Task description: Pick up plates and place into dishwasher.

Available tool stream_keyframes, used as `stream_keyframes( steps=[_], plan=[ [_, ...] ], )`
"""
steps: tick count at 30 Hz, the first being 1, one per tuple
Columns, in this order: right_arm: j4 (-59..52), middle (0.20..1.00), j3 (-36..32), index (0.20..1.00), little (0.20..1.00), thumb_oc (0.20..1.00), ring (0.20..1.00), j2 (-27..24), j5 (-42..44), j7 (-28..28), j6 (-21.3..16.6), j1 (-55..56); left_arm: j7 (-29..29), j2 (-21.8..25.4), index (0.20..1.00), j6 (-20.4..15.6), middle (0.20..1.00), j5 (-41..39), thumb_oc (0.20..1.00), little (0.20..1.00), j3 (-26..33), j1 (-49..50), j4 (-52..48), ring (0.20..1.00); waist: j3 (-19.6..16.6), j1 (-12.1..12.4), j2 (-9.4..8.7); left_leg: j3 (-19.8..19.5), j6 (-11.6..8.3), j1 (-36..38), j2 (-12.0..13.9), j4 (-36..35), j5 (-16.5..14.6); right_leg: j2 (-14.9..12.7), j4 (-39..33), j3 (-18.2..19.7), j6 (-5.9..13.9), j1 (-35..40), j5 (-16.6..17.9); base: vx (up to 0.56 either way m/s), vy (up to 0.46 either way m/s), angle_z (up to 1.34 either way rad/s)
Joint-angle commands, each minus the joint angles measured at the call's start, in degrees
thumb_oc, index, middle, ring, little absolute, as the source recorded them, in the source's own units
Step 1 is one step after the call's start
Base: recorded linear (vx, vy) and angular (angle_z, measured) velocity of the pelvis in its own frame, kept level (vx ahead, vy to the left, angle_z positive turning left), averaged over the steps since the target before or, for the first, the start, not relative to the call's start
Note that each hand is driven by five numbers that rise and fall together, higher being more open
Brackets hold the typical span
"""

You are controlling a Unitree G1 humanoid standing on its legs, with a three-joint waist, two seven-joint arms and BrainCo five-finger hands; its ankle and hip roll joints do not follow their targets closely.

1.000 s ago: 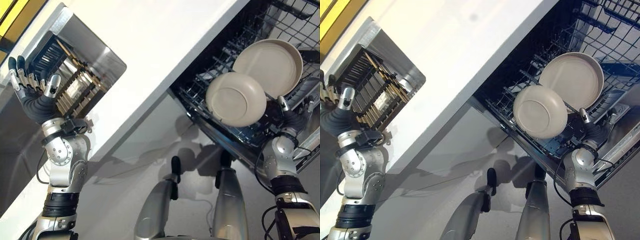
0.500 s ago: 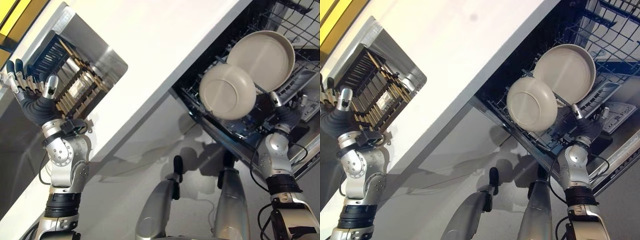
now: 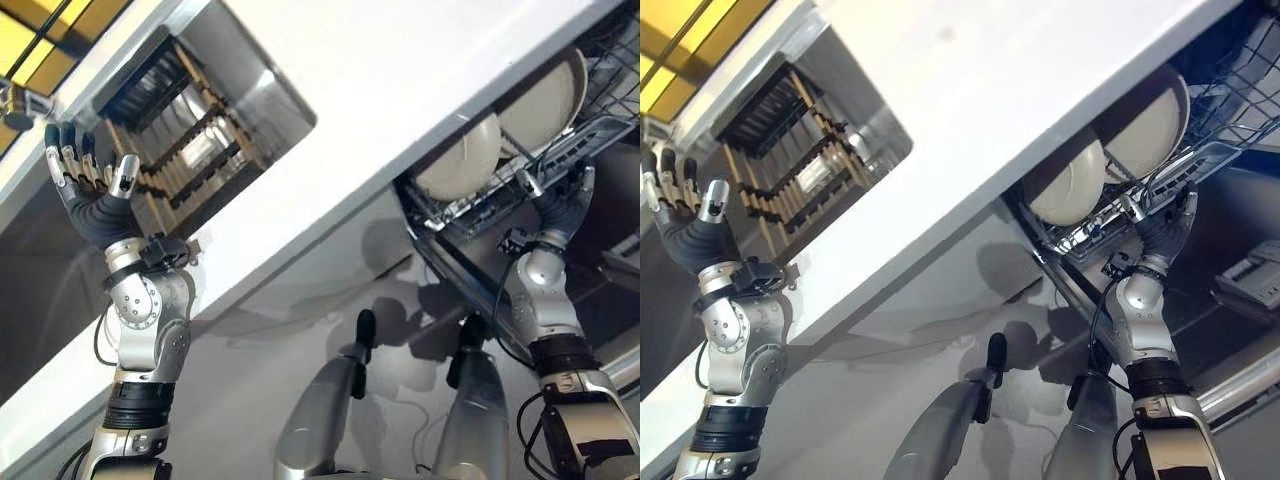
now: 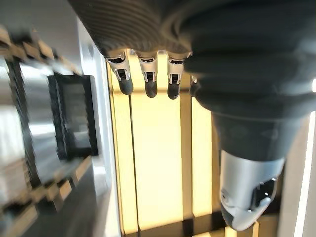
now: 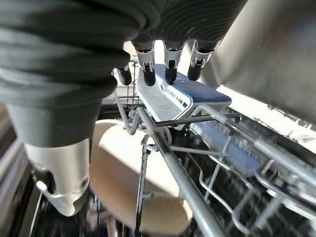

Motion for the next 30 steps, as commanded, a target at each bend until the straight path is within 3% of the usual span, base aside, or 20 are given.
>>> stream_keyframes(
  steps=[1,14,23,30],
  plan=[
    [-4.7,1.0,4.4,1.0,1.0,1.0,1.0,0.1,-5.4,3.8,-1.7,-13.3,-1.6,2.9,1.0,-1.6,1.0,-0.4,1.0,1.0,0.9,2.8,-0.2,1.0,4.0,4.4,-0.79,2.1,2.87,-3.1,-3.9,8.5,-4.8,-5.6,-12.6,0.4,3.82,7.1,6.9,0.02,-0.001,0.33],
    [-1.0,1.0,2.0,1.0,1.0,1.0,1.0,-6.3,-3.6,4.0,-0.8,-20.7,-8.4,5.2,1.0,-2.7,1.0,-6.2,1.0,1.0,3.6,8.5,-1.7,1.0,4.0,8.9,1.92,1.1,3.06,-3.2,-5.7,9.0,-4.0,-8.6,-7.2,-3.5,4.35,7.6,4.7,-0.02,-0.005,0.31],
    [0.2,1.0,1.3,1.0,1.0,1.0,1.0,-7.0,-3.1,2.6,-1.4,-20.1,-9.8,5.5,1.0,-4.0,1.0,-7.9,1.0,1.0,3.8,9.9,-2.4,1.0,4.0,8.3,2.65,1.2,3.14,-2.3,-5.8,7.5,-3.5,-8.5,-8.3,-3.2,4.75,7.6,5.5,-0.03,-0.005,0.04],
    [-0.5,1.0,0.0,1.0,1.0,1.0,1.0,-6.4,-2.3,-1.2,-2.0,-17.6,-9.4,5.9,1.0,-4.4,1.0,-7.2,1.0,1.0,3.2,8.9,-2.7,1.0,4.0,6.4,1.56,2.1,3.38,-2.0,-4.9,6.8,-3.8,-7.5,-11.1,-1.9,4.97,7.2,7.3,-0.05,-0.046,-0.01]
  ],
)
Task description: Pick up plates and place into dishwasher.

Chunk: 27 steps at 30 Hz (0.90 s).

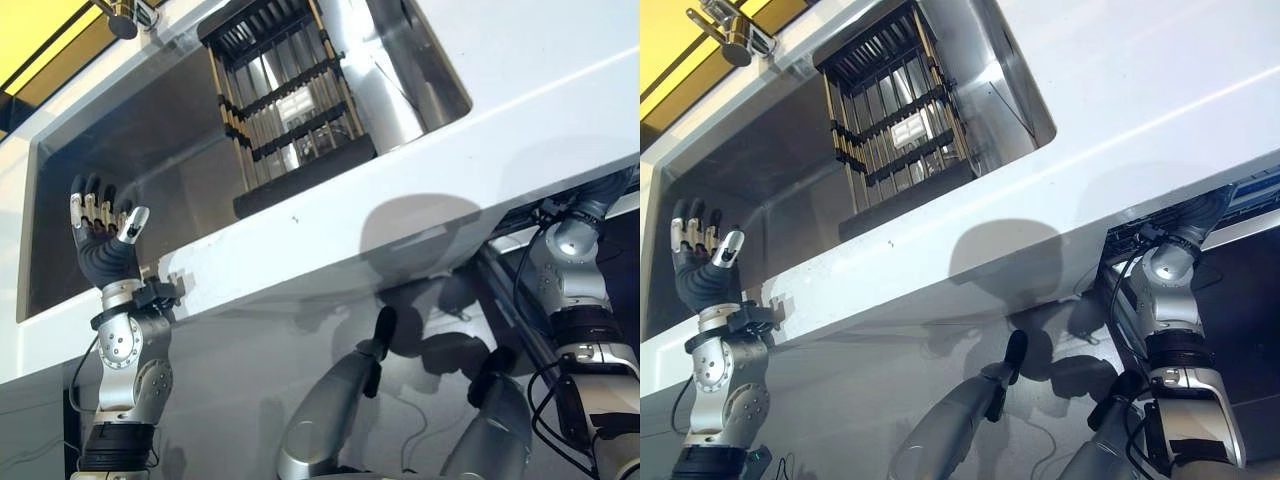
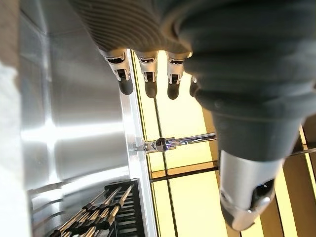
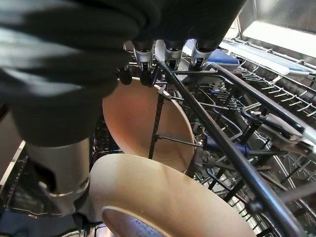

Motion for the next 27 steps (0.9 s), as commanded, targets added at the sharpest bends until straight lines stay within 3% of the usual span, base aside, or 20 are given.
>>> stream_keyframes(
  steps=[1,13,19,27],
  plan=[
    [-4.8,1.0,3.4,1.0,1.0,1.0,1.0,-1.2,-1.5,0.5,-4.8,-11.0,0.6,3.2,1.0,-3.7,1.0,0.3,1.0,1.0,2.2,-1.6,-3.9,1.0,4.0,1.1,1.53,3.9,0.99,-1.1,-0.8,6.8,-6.0,-0.7,-13.7,4.9,2.78,3.7,10.2,-0.04,-0.032,-0.02],
    [-5.6,1.0,2.0,1.0,1.0,1.0,1.0,0.6,0.1,-1.9,-7.3,-4.4,5.3,2.7,1.0,-4.3,1.0,4.0,1.0,1.0,-0.8,-5.8,-2.3,1.0,4.0,-5.5,0.19,6.4,1.39,0.6,0.2,5.3,-6.9,2.0,-19.0,10.9,2.35,2.7,13.7,-0.04,-0.002,-0.24],
    [-5.1,1.0,1.8,1.0,1.0,1.0,1.0,1.0,0.8,-3.9,-8.7,-2.2,6.9,3.1,1.0,-3.8,1.0,5.2,1.0,1.0,-1.9,-8.6,-1.2,1.0,4.0,-8.9,0.13,7.4,1.42,1.4,0.3,5.3,-7.8,3.4,-21.1,15.5,2.06,2.6,14.7,-0.01,-0.026,-0.41],
    [-5.1,1.0,0.4,1.0,1.0,1.0,1.0,0.0,0.0,-5.7,-8.2,0.5,8.1,3.5,1.0,-3.0,1.0,5.7,1.0,1.0,-2.5,-11.5,-0.3,1.0,4.0,-12.3,0.44,9.6,1.25,3.7,0.8,5.1,-8.8,3.7,-22.9,18.4,2.21,4.0,15.6,0.01,0.014,-0.36]
  ],
)
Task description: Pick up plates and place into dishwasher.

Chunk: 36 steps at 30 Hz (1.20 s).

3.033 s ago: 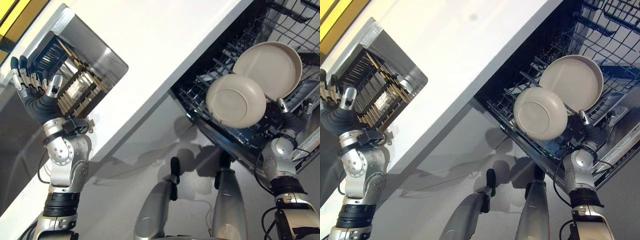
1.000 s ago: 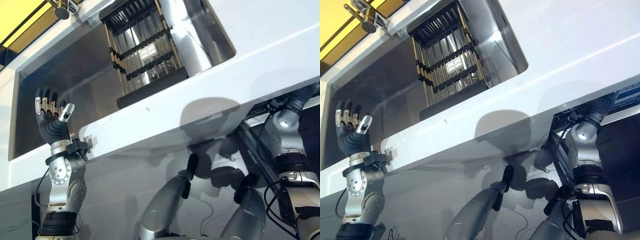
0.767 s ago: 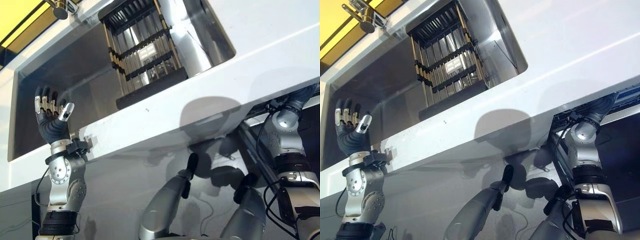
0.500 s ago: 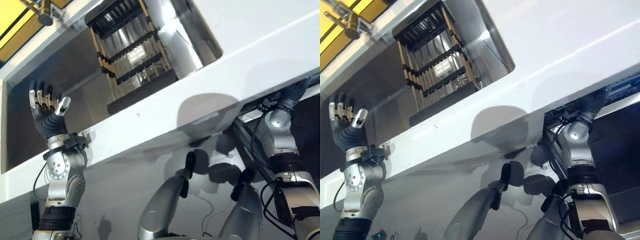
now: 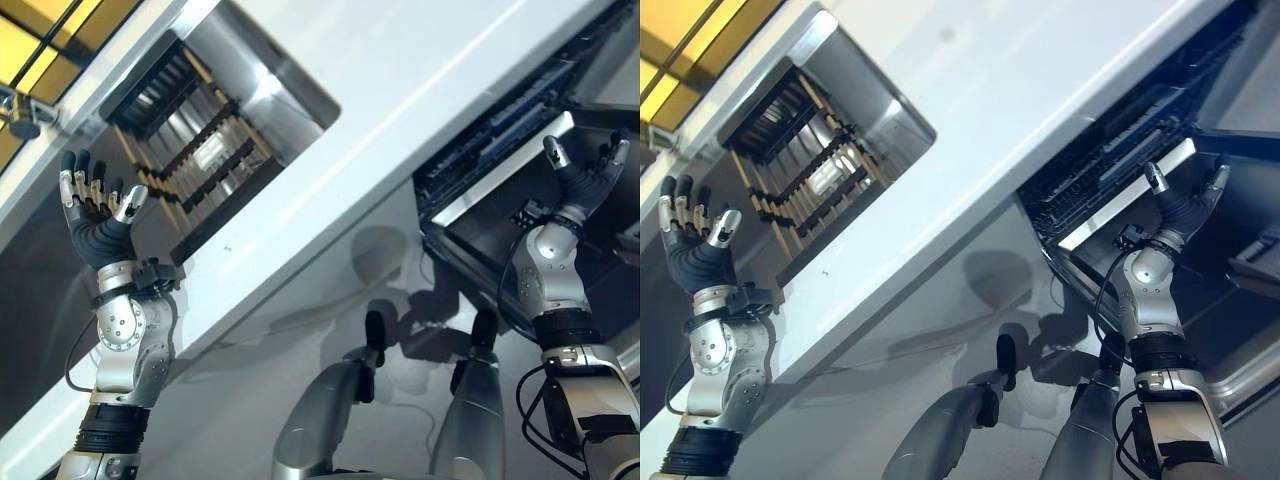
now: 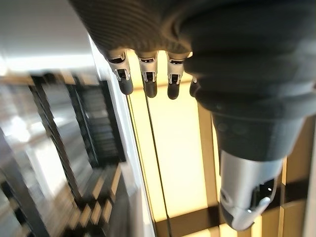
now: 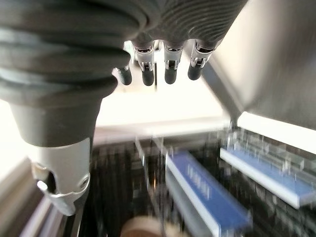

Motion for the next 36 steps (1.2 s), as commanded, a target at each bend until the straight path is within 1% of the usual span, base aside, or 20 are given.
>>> stream_keyframes(
  steps=[1,3,6,10,12,14,16,20,24,25,26,27,28,30,31,32,33,34,35,36],
  plan=[
    [-5.3,1.0,-1.8,1.0,1.0,1.0,1.0,-3.6,-1.6,-1.2,-2.5,-0.5,0.8,-0.5,1.0,-1.9,1.0,2.9,1.0,1.0,0.7,-4.5,-0.5,1.0,3.3,-3.0,1.31,-3.2,-1.73,-0.1,-0.5,8.9,-8.2,-2.6,-2.6,3.0,-0.06,3.1,0.8,0.02,-0.007,-0.32],
    [-7.7,1.0,-1.6,1.0,1.0,1.0,1.0,-4.2,-3.6,-2.0,-1.1,0.1,1.2,0.2,1.0,-1.4,1.0,2.7,1.0,1.0,0.7,-4.9,-1.0,1.0,3.3,-3.7,0.91,-2.7,-1.65,0.3,-0.5,9.5,-8.8,-2.5,-2.9,3.5,-0.11,3.7,1.0,0.01,-0.02,-0.26],
    [-10.8,1.0,-1.5,1.0,1.0,1.0,1.0,-4.8,-6.9,-2.1,-0.1,0.8,1.0,0.8,1.0,-1.1,1.0,2.5,1.0,1.0,0.7,-5.7,-0.7,1.0,3.1,-4.4,-0.09,-2.2,-1.51,1.2,-0.5,10.6,-9.9,-2.5,-3.3,3.9,-0.21,4.9,1.3,0.02,-0.022,-0.38],
    [-16.0,1.0,-2.2,1.0,1.0,1.0,1.0,-4.9,-10.4,-3.6,1.3,3.2,0.6,0.9,1.0,-0.6,1.0,2.6,1.0,1.0,0.9,-5.8,0.0,1.0,1.3,-5.3,-2.09,-1.5,-1.45,2.7,-0.3,11.8,-11.5,-2.5,-4.4,4.3,-0.3,6.9,1.9,0.04,0.004,-0.18],
    [-17.0,1.0,-3.0,1.0,1.0,1.0,1.0,-4.8,-12.0,-5.5,1.7,5.3,0.5,0.4,1.0,-1.0,1.0,3.0,1.0,1.0,1.0,-5.7,0.6,1.0,0.2,-6.1,-3.09,-1.0,-1.36,3.7,0.0,12.3,-12.3,-2.6,-4.9,4.6,-0.29,7.9,2.3,0.07,0.065,-0.18],
    [-16.4,1.0,-4.2,1.0,1.0,1.0,1.0,-4.5,-10.9,-8.0,2.4,7.9,0.3,0.1,1.0,-1.1,1.0,3.4,1.0,1.0,0.8,-5.1,1.2,1.0,-1.0,-6.7,-3.76,-0.5,-1.12,5.2,0.1,12.5,-13.1,-2.5,-5.3,5.0,-0.2,9.3,2.5,0.12,0.091,-0.15],
    [-14.7,1.0,-6.2,1.0,1.0,1.0,1.0,-3.0,-8.9,-9.4,1.0,12.3,-0.1,-0.7,1.0,-1.3,1.0,4.2,1.0,1.0,0.7,-3.2,1.6,1.0,-2.2,-7.0,-4.26,-0.1,-0.71,7.3,0.1,12.0,-13.6,-2.4,-5.8,5.0,-0.15,11.2,2.7,0.15,0.084,-0.18],
    [-14.2,1.0,-9.7,1.0,1.0,1.0,1.0,-0.2,-7.5,-13.1,0.8,20.5,-1.3,-2.3,1.0,-1.3,1.0,5.3,1.0,1.0,0.8,1.3,0.4,1.0,-3.8,-7.2,-4.67,1.3,-0.03,11.2,0.3,9.9,-13.7,-3.1,-6.6,3.2,0.13,14.3,3.3,0.13,0.085,-0.29],
    [-13.9,1.0,-12.1,1.0,1.0,1.0,1.0,2.8,-8.4,-18.6,1.6,25.3,-4.1,-3.7,1.0,-1.5,1.0,4.9,1.0,1.0,2.6,5.7,0.1,1.0,-4.5,-6.8,-4.2,4.3,0.5,14.3,0.7,7.4,-13.4,-4.3,-5.7,-1.7,0.63,15.9,3.5,0.08,0.121,-0.49],
    [-13.6,1.0,-12.5,1.0,1.0,1.0,1.0,3.4,-9.2,-19.3,1.9,25.9,-4.3,-4.1,1.0,-1.5,1.0,4.7,1.0,1.0,3.0,6.7,0.0,1.0,-4.3,-6.6,-3.58,5.8,0.77,15.0,1.3,6.8,-13.4,-4.6,-3.9,-3.9,0.56,15.6,3.1,0.02,0.16,-0.63],
    [-13.1,1.0,-12.7,1.0,1.0,1.0,1.0,3.6,-9.5,-19.9,2.0,26.1,-4.7,-4.3,1.0,-1.3,1.0,4.5,1.0,1.0,3.4,7.1,0.0,1.0,-4.1,-6.5,-2.99,6.8,1.04,15.4,1.8,6.5,-13.6,-4.5,-1.4,-5.2,0.43,15.1,1.7,-0.01,0.171,-0.67],
    [-12.8,1.0,-12.8,1.0,1.0,1.0,1.0,3.7,-9.1,-20.7,2.1,26.5,-5.1,-4.4,1.0,-0.9,1.0,4.3,1.0,1.0,3.9,7.4,-0.1,1.0,-3.9,-6.3,-2.51,7.6,1.41,15.1,2.3,6.4,-13.1,-4.4,1.6,-5.9,-0.21,14.0,0.2,-0.02,0.166,-0.68],
    [-12.9,1.0,-12.9,1.0,1.0,1.0,1.0,4.2,-8.0,-21.4,1.7,27.6,-5.5,-4.8,1.0,-0.5,1.0,4.5,1.0,1.0,4.2,7.6,-0.1,1.0,-3.5,-6.4,-1.69,7.9,2.22,14.4,3.0,7.3,-13.3,-3.4,8.9,-5.2,-1.15,12.3,-2.7,-0.03,0.135,-0.6],
    [-13.2,1.0,-12.9,1.0,1.0,1.0,1.0,5.2,-6.9,-21.2,0.8,29.8,-6.1,-5.4,1.0,0.0,1.0,5.1,1.0,1.0,4.2,7.1,0.1,1.0,-2.9,-6.6,-1.01,7.8,3.28,12.4,3.3,9.8,-13.5,-2.2,19.7,-3.8,-2.93,8.5,-7.0,-0.03,0.116,-0.34],
    [-13.5,1.0,-12.4,1.0,1.0,1.0,1.0,5.7,-5.4,-19.9,-0.1,31.2,-6.6,-5.9,1.0,0.2,1.0,5.2,1.0,1.0,4.1,6.8,0.3,1.0,-2.1,-6.8,-0.5,7.5,3.76,10.7,3.1,11.7,-13.4,-1.6,26.1,-3.5,-4.16,6.2,-9.5,-0.06,0.098,-0.33],
    [-13.7,1.0,-12.1,1.0,1.0,1.0,1.0,6.2,-4.2,-18.8,-0.9,31.8,-6.9,-6.1,1.0,0.1,1.0,5.3,1.0,1.0,4.1,6.7,0.4,1.0,-1.6,-6.9,-0.35,7.4,3.88,9.3,2.8,13.2,-13.6,-1.4,29.5,-3.5,-4.73,4.7,-11.3,-0.1,0.075,-0.59],
    [-13.4,1.0,-11.5,1.0,1.0,1.0,1.0,6.5,-1.8,-17.5,-2.3,32.2,-7.0,-6.3,1.0,-0.4,1.0,5.7,1.0,1.0,4.2,6.4,0.8,1.0,-1.0,-6.9,-0.28,7.7,4.17,7.8,2.6,14.6,-13.8,-1.7,32.2,-3.7,-5.14,3.1,-11.6,-0.02,0.032,-0.73],
    [-12.6,1.0,-11.0,1.0,1.0,1.0,1.0,7.3,1.8,-14.7,-4.2,31.8,-7.1,-6.6,1.0,-1.0,1.0,6.4,1.0,1.0,4.0,6.0,1.3,1.0,0.1,-6.9,-0.05,7.5,3.77,6.6,2.2,16.5,-15.7,-2.0,33.9,-3.1,-4.35,2.0,-13.3,-0.04,0.005,-0.72],
    [-11.5,1.0,-10.6,1.0,1.0,1.0,1.0,7.7,4.1,-11.5,-5.8,31.3,-6.9,-6.6,1.0,-1.3,1.0,6.4,1.0,1.0,4.1,5.4,1.4,1.0,1.1,-6.7,0.16,7.9,3.43,5.3,2.1,17.7,-16.1,-2.3,32.6,-3.7,-4.28,1.4,-14.1,-0.09,-0.011,-0.5],
    [-10.9,1.0,-9.0,1.0,1.0,1.0,1.0,8.0,8.0,-6.0,-7.7,29.7,-6.1,-6.4,1.0,-2.1,1.0,6.4,1.0,1.0,3.6,4.5,1.4,1.0,3.2,-7.0,1.23,7.8,3.57,3.5,1.7,18.7,-16.0,-2.1,33.7,-2.4,-4.41,-0.4,-13.4,-0.18,-0.024,-0.34]
  ],
)
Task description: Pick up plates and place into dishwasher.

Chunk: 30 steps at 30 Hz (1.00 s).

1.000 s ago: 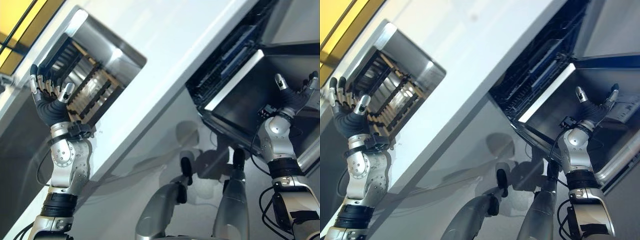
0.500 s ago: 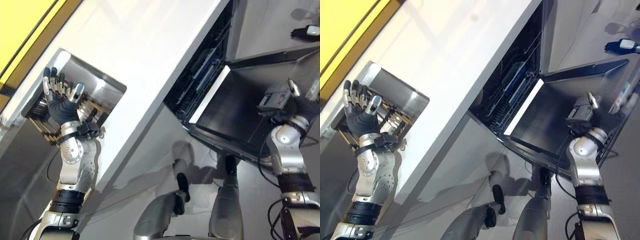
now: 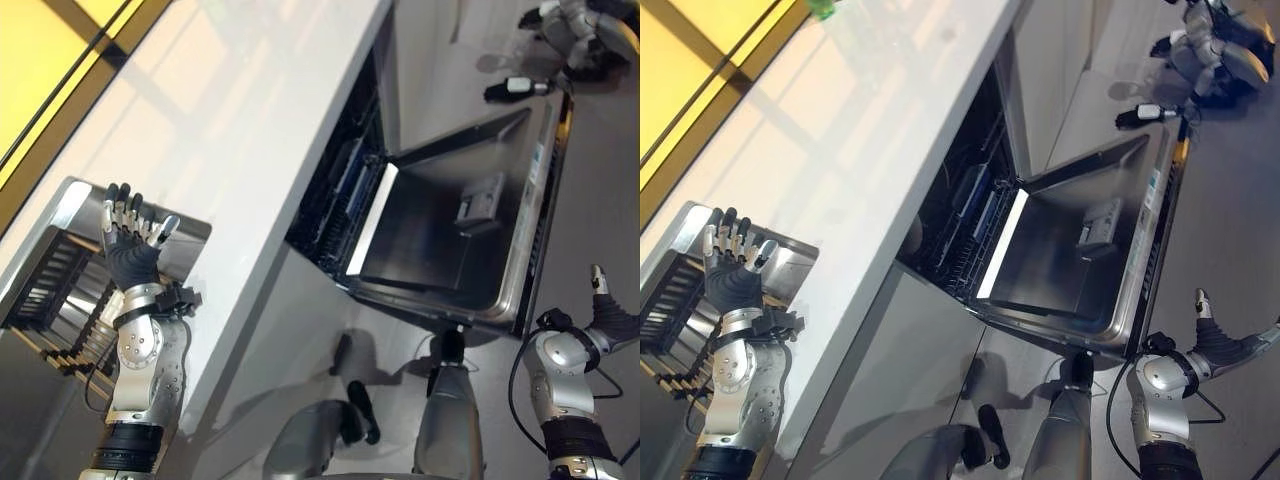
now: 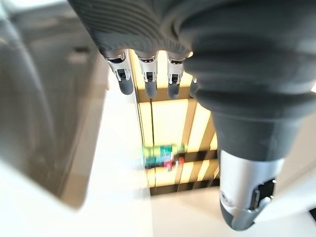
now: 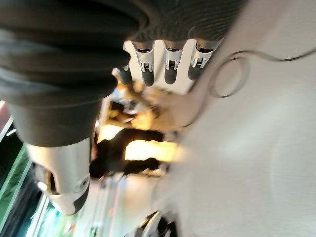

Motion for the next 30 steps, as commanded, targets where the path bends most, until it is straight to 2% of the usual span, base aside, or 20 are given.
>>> stream_keyframes(
  steps=[1,4,6,7,11,14,16,20,23,27,30],
  plan=[
    [-1.9,1.0,2.0,1.0,1.0,1.0,1.0,-0.4,11.7,13.2,-8.4,0.6,0.6,-1.0,1.0,-4.8,1.0,3.7,1.0,1.0,0.4,-2.3,-1.2,1.0,4.5,-1.1,2.68,-3.6,0.56,-6.2,-2.4,-0.2,3.7,-0.5,23.6,4.0,-1.21,-2.9,-12.0,-0.16,-0.029,-0.22],
    [-0.3,1.0,4.5,1.0,1.0,1.0,1.0,-0.1,21.1,21.7,-10.4,-1.4,0.5,-0.4,1.0,-4.9,1.0,3.3,1.0,1.0,-1.9,-3.9,-0.8,1.0,4.5,-0.2,4.05,-2.3,0.59,-11.8,-2.8,3.9,2.4,-0.9,27.5,4.3,-2.3,-8.8,-15.6,-0.09,-0.023,-0.25],
    [0.6,1.0,5.3,1.0,1.0,1.0,1.0,-0.2,28.2,27.6,-10.2,-2.5,0.9,-0.1,1.0,-4.5,1.0,4.0,1.0,1.0,-3.0,-4.4,-1.4,1.0,4.5,0.4,4.78,-2.0,0.72,-14.5,-3.1,6.2,1.8,-1.1,30.2,4.9,-2.85,-11.7,-17.5,-0.04,-0.023,-0.33],
    [1.4,1.0,5.4,1.0,1.0,1.0,1.0,0.0,32.5,33.9,-9.1,-3.3,1.0,-0.2,1.0,-4.3,1.0,3.8,1.0,1.0,-3.4,-4.6,-2.2,1.0,4.5,0.9,5.41,-1.9,0.58,-16.6,-3.6,8.7,1.1,-1.5,32.2,5.2,-3.17,-13.6,-18.7,-0.04,-0.038,-0.18],
    [3.6,1.0,5.6,1.0,1.0,1.0,1.0,-1.0,40.8,44.2,-9.2,-6.8,-0.2,0.3,1.0,-4.5,1.0,3.2,1.0,1.0,-4.1,-4.4,-3.3,1.0,4.5,2.8,6.6,-1.8,0.28,-22.9,-4.7,16.2,-0.9,-2.7,38.0,5.9,-4.68,-18.3,-22.6,-0.03,-0.071,0.15],
    [4.1,1.0,6.4,1.0,1.0,1.0,1.0,-1.5,43.5,47.5,-8.6,-10.8,-0.7,0.3,1.0,-4.6,1.0,3.2,1.0,1.0,-5.1,-4.5,-3.7,1.0,4.5,3.7,7.32,-1.6,-0.4,-26.4,-5.1,20.6,-2.0,-3.0,42.1,6.3,-5.45,-20.6,-25.0,0.0,-0.091,0.3],
    [3.9,1.0,7.1,1.0,1.0,1.0,1.0,-1.9,43.0,47.7,-9.0,-13.2,-0.7,0.4,1.0,-4.6,1.0,3.2,1.0,1.0,-5.7,-4.6,-3.8,1.0,4.5,4.2,7.72,-1.3,-0.65,-27.9,-5.1,22.5,-2.3,-3.3,44.0,6.6,-5.71,-21.8,-26.0,0.0,-0.072,0.39],
    [2.7,1.0,8.6,1.0,1.0,1.0,1.0,-2.6,43.7,51.6,-5.4,-17.6,-1.4,0.7,1.0,-5.3,1.0,2.6,1.0,1.0,-6.2,-4.2,-3.5,1.0,4.5,5.1,8.18,-1.5,-1.16,-29.4,-5.3,24.4,-2.5,-3.8,45.9,6.6,-5.94,-22.7,-27.1,0.01,-0.048,0.28],
    [0.1,1.0,11.2,1.0,1.0,1.0,1.0,-3.0,45.1,60.0,-0.1,-19.8,-2.1,0.9,1.0,-5.9,1.0,1.6,1.0,1.0,-6.0,-3.3,-3.5,1.0,4.5,6.2,8.21,-2.1,-1.55,-29.2,-5.4,23.9,-1.9,-4.3,45.7,6.0,-5.86,-22.1,-27.2,0.01,-0.022,0.09],
    [-3.0,1.0,14.5,1.0,1.0,1.0,1.0,-3.6,44.7,65.6,5.8,-21.2,-2.7,1.3,1.0,-5.7,1.0,0.4,1.0,1.0,-5.5,-3.3,-3.7,1.0,4.5,7.2,7.18,-3.4,-2.0,-27.5,-5.7,22.2,-1.1,-4.7,43.4,4.2,-5.38,-19.8,-26.4,0.0,-0.027,0.11],
    [-5.7,1.0,16.8,1.0,1.0,1.0,1.0,-3.4,42.8,66.2,9.0,-21.5,-3.2,1.7,1.0,-4.9,1.0,-0.5,1.0,1.0,-5.3,-3.1,-3.8,1.0,4.5,7.8,6.02,-4.7,-2.35,-25.2,-5.7,20.2,-0.4,-4.6,41.0,2.5,-4.96,-16.8,-25.5,0.02,-0.024,0.21]
  ],
)
